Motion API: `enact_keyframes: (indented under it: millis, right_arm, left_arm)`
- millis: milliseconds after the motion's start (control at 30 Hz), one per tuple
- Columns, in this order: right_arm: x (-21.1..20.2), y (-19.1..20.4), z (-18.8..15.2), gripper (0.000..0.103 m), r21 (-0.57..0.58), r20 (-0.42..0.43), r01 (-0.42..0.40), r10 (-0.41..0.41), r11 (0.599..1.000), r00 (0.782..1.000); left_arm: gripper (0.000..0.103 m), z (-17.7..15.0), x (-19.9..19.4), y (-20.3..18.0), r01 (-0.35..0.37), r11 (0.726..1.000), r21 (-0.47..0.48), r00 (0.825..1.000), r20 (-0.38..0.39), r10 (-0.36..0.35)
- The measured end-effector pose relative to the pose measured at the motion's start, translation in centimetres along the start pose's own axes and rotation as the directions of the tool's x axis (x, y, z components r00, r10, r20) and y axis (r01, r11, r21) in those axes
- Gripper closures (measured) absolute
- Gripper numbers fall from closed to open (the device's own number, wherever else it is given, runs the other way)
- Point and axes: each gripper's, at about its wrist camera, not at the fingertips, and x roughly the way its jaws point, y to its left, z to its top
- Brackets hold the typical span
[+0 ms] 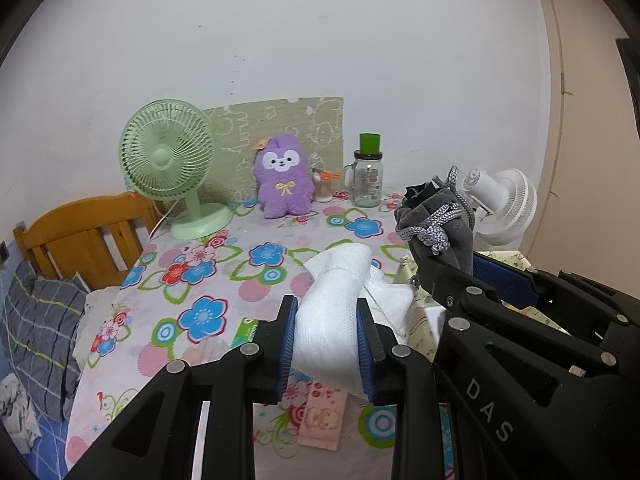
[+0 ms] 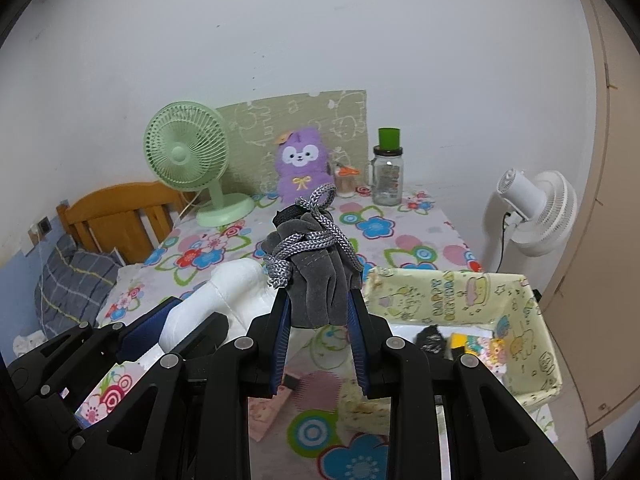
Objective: Organize soft objects
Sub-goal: 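Lift the gloves and white pad and carry them toward the paper box, then lower the white pad and grey gloves into the box and open both tools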
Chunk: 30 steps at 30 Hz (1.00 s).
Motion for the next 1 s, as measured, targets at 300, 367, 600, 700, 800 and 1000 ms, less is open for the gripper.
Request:
enact_keyframes:
  millis: [300,367,600,700,800,1000]
  right_arm:
    - [-0.1,-2.9,0.2,0.072,0.017,0.006,0.027,-0.028,0.999,1.000]
    - [-0.1,-3.6,0.3,0.072,0.025,0.006,0.032,-0.032,0.999,0.999]
    - [0.0,-5.9,0.5,0.072,0.043,0.009,0.061,-0.061,0.997,0.998]
    - [0.1,-6.8,0.6,0.072,0.051,0.009,0.074,-0.075,0.996,0.997]
    - [0.1,-7.8,0.6,0.072,0.060,0.010,0.087,-0.087,0.994,0.996]
    - [0.2,-9.8,0.1,0.072,0.080,0.005,0.118,-0.118,0.990,0.993]
  left_arm:
    - [0.076,0.7,1.0,-2.7,0.036,0.999,0.025,0.999,-0.004,-0.036]
    - [0.076,0.9,1.2,-3.4,0.051,0.998,0.030,0.999,-0.004,-0.051]
    - [0.076,1.5,2.2,-5.5,0.084,0.995,0.056,0.996,-0.008,-0.084]
    - [0.076,1.7,2.6,-6.4,0.099,0.993,0.065,0.995,-0.009,-0.099]
    - [0.076,1.8,2.9,-7.2,0.115,0.991,0.075,0.993,-0.009,-0.115]
    - [0.076,1.8,3.6,-8.8,0.153,0.984,0.094,0.988,-0.019,-0.152]
